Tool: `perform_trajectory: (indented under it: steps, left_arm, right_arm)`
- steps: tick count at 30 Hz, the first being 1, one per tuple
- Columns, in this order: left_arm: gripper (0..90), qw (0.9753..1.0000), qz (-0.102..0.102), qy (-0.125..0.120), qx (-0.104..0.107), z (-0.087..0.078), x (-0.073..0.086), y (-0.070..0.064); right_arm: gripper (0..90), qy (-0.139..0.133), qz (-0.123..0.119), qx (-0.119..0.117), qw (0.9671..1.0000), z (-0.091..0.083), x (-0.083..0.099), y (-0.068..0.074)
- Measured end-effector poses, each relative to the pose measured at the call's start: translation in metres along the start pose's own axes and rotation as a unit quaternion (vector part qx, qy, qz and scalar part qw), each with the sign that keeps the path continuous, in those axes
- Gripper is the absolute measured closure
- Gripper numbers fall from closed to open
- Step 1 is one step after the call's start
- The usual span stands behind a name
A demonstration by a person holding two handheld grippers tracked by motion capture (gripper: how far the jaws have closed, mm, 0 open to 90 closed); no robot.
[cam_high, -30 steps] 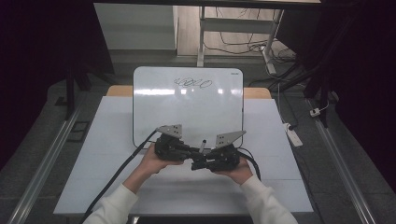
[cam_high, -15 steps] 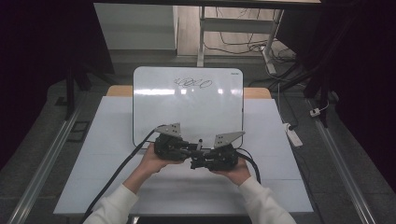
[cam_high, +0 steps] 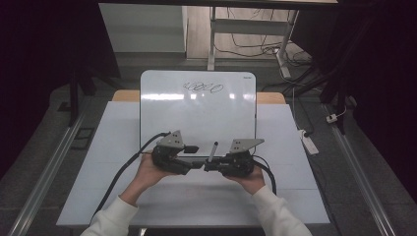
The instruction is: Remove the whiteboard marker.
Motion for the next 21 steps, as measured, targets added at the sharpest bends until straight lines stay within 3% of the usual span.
perform_trajectory:
  steps: [3,7,9,15,21]
  left_arm:
    - [41.7,0.9991,-0.032,-0.015,-0.024,-0.014,0.012,0.003]
    - [34.5,0.9960,-0.049,-0.018,-0.073,-0.034,0.034,0.007]
    - [32.2,0.9942,-0.061,-0.023,-0.086,-0.044,0.047,0.007]
    - [31.3,0.9856,-0.104,-0.029,-0.131,-0.068,0.095,0.011]
    - [29.9,0.9785,-0.135,-0.018,-0.155,-0.075,0.129,0.020]
  right_arm:
    - [77.4,-0.020,0.001,0.017,0.9997,-0.007,-0.004,-0.006]
    - [77.4,-0.048,0.001,0.039,0.9981,-0.016,-0.011,-0.012]
    - [77.4,-0.060,0.001,0.051,0.9969,-0.020,-0.014,-0.015]
    - [77.4,-0.094,0.007,0.078,0.9925,-0.030,-0.022,-0.026]
    - [77.4,-0.126,0.007,0.103,0.9866,-0.037,-0.039,-0.042]
Point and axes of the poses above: each handheld gripper's, and its own axes: z roughly forward along the jaws, x roughly out of its underside, y roughly to its left, the point moved 9 cm from there along z, roughly forward along the jaws
